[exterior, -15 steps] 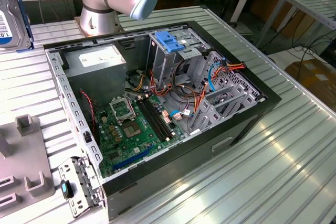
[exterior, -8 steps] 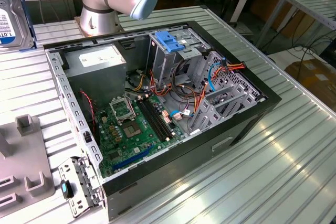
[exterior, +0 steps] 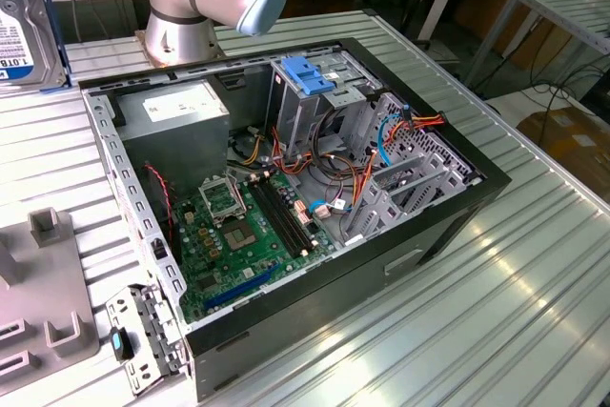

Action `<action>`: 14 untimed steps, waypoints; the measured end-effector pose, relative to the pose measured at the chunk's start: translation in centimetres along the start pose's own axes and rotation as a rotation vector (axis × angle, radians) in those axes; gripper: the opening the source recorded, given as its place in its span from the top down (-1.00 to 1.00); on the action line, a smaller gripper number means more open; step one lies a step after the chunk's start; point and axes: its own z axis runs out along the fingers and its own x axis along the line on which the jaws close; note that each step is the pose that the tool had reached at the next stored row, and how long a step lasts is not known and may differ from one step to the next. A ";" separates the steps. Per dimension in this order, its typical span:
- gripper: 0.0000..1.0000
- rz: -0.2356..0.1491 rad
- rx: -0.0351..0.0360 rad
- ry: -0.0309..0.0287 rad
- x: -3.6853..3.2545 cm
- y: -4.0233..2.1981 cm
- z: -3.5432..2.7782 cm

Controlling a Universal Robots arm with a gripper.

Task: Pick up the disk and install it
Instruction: 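Pick up the disk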

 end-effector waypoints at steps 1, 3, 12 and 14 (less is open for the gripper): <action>0.25 0.000 0.0000 0.0000 0.00 -0.05 0.00; 0.25 0.000 0.0000 0.0000 -0.01 -0.15 0.00; 0.25 0.000 0.0000 0.0000 -0.05 -0.91 -0.02; 0.25 0.000 0.0000 0.0000 -0.06 -1.11 -0.03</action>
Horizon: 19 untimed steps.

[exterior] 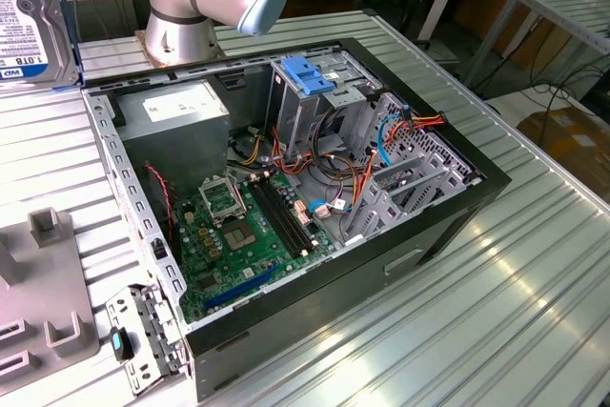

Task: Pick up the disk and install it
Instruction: 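Pick up the disk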

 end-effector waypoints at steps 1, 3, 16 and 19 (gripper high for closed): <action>0.25 0.000 0.0000 0.0000 0.00 -0.07 0.00; 0.25 0.000 0.0000 0.0000 -0.01 -0.23 0.00; 0.25 0.000 0.0000 0.0000 -0.06 -1.19 -0.03; 0.25 0.000 0.0000 0.0001 -0.07 -1.38 -0.04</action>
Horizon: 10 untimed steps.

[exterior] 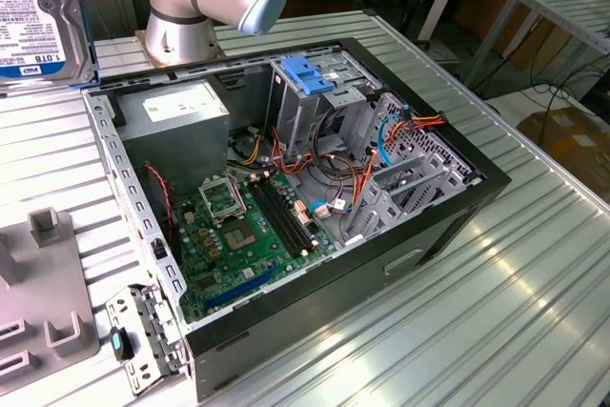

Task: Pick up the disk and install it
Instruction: 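Pick up the disk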

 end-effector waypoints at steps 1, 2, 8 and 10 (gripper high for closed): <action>0.25 0.000 0.0001 0.0000 0.00 -0.08 0.00; 0.25 0.000 0.0000 0.0000 -0.01 -0.13 0.00; 0.25 0.000 0.0001 -0.0001 -0.03 -0.64 -0.01; 0.25 0.000 0.0000 0.0000 -0.04 -0.85 -0.02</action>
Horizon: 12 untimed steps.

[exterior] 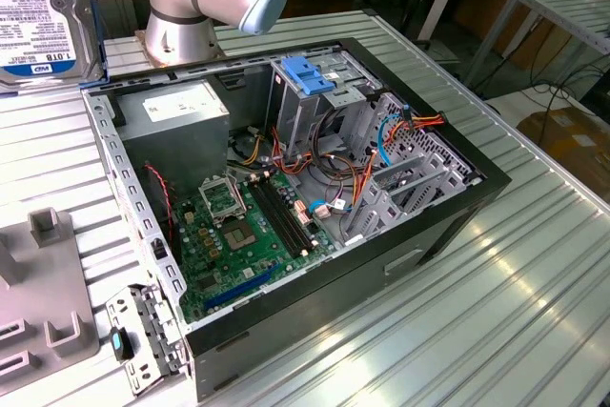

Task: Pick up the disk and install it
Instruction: 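Pick up the disk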

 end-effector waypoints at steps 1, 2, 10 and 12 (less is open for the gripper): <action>0.25 0.000 0.0001 0.0000 0.00 -0.05 0.00; 0.25 0.000 0.0001 0.0000 -0.01 -0.12 0.00; 0.25 0.000 0.0000 0.0000 -0.04 -0.80 -0.02; 0.25 0.000 0.0001 0.0000 -0.04 -0.93 -0.02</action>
